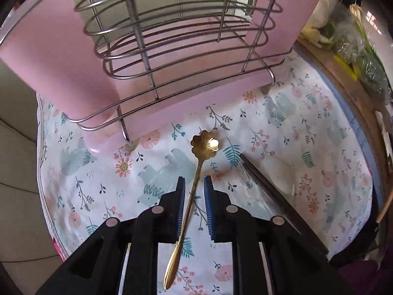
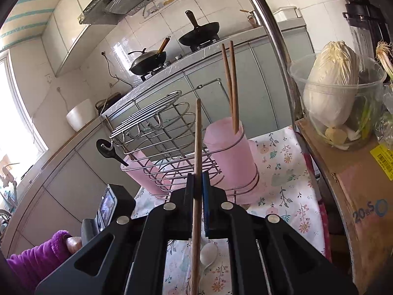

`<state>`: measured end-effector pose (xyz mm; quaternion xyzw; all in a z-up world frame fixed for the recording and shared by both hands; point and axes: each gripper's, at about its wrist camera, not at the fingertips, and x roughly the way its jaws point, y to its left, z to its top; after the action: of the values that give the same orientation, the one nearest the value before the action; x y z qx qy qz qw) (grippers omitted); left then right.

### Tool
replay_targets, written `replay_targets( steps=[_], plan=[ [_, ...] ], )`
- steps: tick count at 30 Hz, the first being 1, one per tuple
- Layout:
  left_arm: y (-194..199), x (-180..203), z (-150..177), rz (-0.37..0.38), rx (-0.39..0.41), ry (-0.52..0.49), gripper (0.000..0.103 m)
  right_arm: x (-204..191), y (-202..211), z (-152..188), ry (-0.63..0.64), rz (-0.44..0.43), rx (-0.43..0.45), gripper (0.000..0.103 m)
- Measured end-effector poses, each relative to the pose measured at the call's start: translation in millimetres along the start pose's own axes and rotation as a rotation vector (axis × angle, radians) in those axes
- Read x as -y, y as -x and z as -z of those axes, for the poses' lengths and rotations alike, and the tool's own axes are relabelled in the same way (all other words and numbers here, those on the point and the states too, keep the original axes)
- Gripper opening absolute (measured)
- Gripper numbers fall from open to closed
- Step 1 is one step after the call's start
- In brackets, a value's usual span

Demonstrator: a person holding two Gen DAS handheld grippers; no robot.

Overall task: Organize utensils
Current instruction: 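Lower the gold spoon into the pink cup with the left tool while the right tool drops its chopstick in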

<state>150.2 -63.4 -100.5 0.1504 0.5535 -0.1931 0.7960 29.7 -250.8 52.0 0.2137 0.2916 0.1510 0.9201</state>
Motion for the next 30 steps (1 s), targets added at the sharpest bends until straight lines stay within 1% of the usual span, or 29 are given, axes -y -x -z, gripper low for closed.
replay_targets(
  steps=[3,5,7,9,10,11,14,16,21,24,26,28,30],
  plan=[
    [-14,5,-4,-0.021,-0.024,-0.033,0.015,4,-2,1,0.000,0.003,-0.005,0.007],
    [-18,8,-5,-0.038,-0.015,-0.066,0.014,6,-4,2,0.000,0.003,-0.008,0.007],
    [-19,12,-5,-0.052,-0.009,-0.098,0.012,8,-6,1,0.000,0.001,-0.009,0.007],
    [-19,21,-4,-0.074,0.008,-0.135,0.004,8,-7,2,-0.004,-0.004,-0.011,0.007],
    [-18,23,-3,-0.086,0.017,-0.141,0.003,8,-7,3,-0.006,-0.006,-0.011,0.007],
    [-17,23,-2,-0.081,0.031,-0.128,0.002,8,-8,3,-0.007,-0.006,-0.012,0.007],
    [-2,13,1,-0.014,0.076,-0.023,0.002,4,-5,5,0.010,0.002,-0.008,0.007],
    [15,3,7,0.037,0.142,0.026,0.002,0,-2,6,0.024,0.008,0.003,0.007],
    [73,-5,29,0.111,0.343,0.117,0.002,-11,8,4,0.051,0.018,0.048,0.007],
    [109,-15,45,0.121,0.475,0.181,0.002,-20,15,2,0.073,0.024,0.089,0.007],
    [132,-13,42,0.120,0.560,0.209,0.002,-25,20,-1,0.090,0.027,0.126,0.007],
    [155,-19,50,0.112,0.643,0.231,0.002,-31,26,-7,0.112,0.035,0.171,0.007],
    [177,-24,51,0.103,0.721,0.252,0.002,-37,30,-15,0.135,0.043,0.213,0.007]
  ],
)
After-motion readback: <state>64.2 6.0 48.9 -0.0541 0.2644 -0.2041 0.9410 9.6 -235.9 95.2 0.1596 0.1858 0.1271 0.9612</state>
